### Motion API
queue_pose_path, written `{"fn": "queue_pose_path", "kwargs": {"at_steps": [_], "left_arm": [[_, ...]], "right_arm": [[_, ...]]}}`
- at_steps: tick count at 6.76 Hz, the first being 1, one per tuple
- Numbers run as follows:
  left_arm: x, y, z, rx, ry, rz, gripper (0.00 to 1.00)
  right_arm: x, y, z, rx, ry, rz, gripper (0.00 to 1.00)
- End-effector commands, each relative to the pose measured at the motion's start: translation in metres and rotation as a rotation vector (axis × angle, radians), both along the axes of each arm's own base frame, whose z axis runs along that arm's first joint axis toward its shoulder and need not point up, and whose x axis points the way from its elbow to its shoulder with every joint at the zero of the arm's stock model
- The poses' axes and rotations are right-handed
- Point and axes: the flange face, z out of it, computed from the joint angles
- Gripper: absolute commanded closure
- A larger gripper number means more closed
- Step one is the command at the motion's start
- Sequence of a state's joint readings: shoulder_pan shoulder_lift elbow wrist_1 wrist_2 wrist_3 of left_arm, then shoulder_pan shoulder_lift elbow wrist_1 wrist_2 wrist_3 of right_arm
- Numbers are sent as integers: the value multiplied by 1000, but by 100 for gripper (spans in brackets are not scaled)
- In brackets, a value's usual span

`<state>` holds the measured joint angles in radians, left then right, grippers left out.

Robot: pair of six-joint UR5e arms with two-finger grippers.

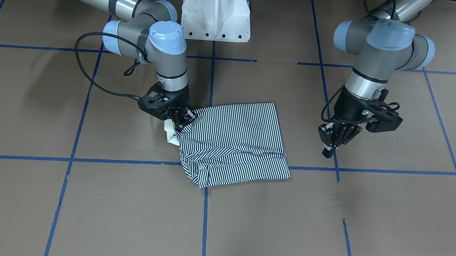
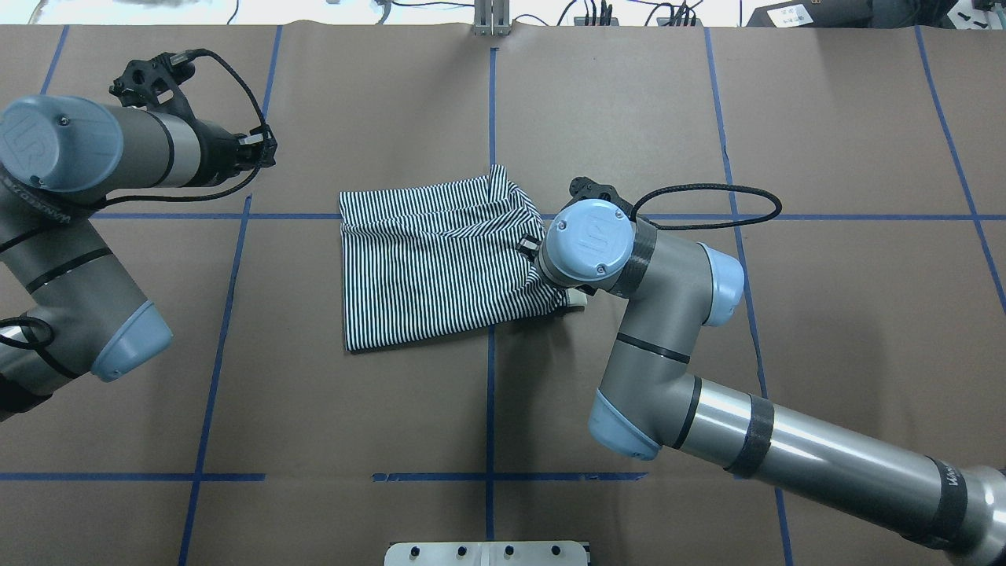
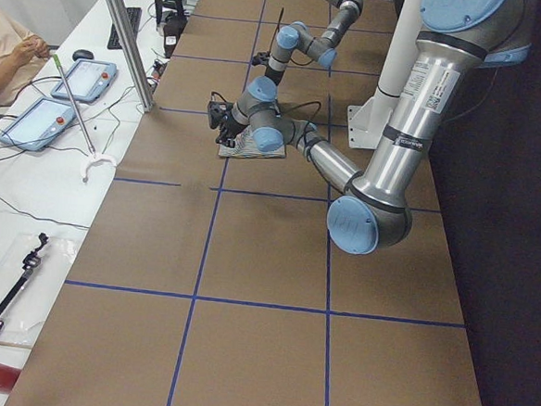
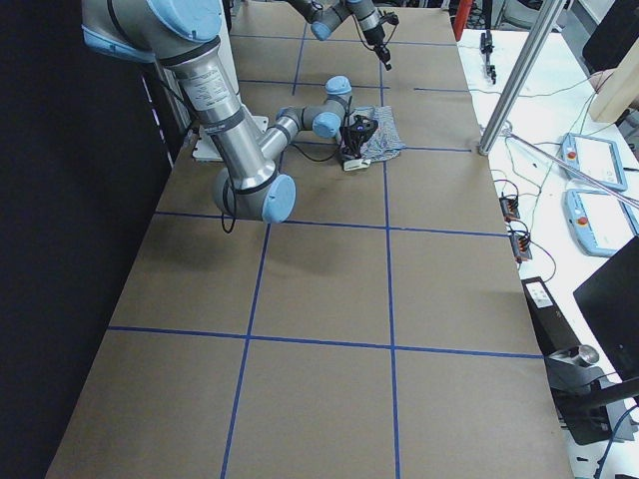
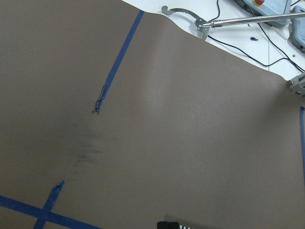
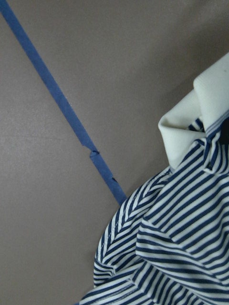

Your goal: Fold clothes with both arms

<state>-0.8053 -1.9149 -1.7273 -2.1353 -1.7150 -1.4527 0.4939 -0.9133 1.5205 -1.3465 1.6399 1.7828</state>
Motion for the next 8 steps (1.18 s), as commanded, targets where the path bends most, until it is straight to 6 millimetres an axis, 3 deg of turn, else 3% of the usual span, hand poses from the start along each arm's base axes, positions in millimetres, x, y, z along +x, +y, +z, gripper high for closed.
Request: {"fn": "queue_pose_path", "kwargs": {"at_steps": [1,2,3,4,5,6,8], "left_arm": [[-1,0,1,-1,-1,-2,100],[-2,0,4,-4,-5,-1,100],[-2,-1,7,-6,-9,-2,100],[-1,-2,11,-11,-17,-2,100],[-5,0,18,-12,-29,-1,100],[-16,4,39,-2,-74,16,100],[-34,5,49,17,-105,22,100]], "right_arm": [[-1,3,0,1,-1,-7,100],[1,2,6,0,6,-8,23],[9,-5,4,9,5,-6,0],[19,-15,4,18,6,-29,0],[40,-28,19,20,20,-40,0],[78,-42,20,37,3,-66,0],[146,-65,17,1,-66,-70,0]]}}
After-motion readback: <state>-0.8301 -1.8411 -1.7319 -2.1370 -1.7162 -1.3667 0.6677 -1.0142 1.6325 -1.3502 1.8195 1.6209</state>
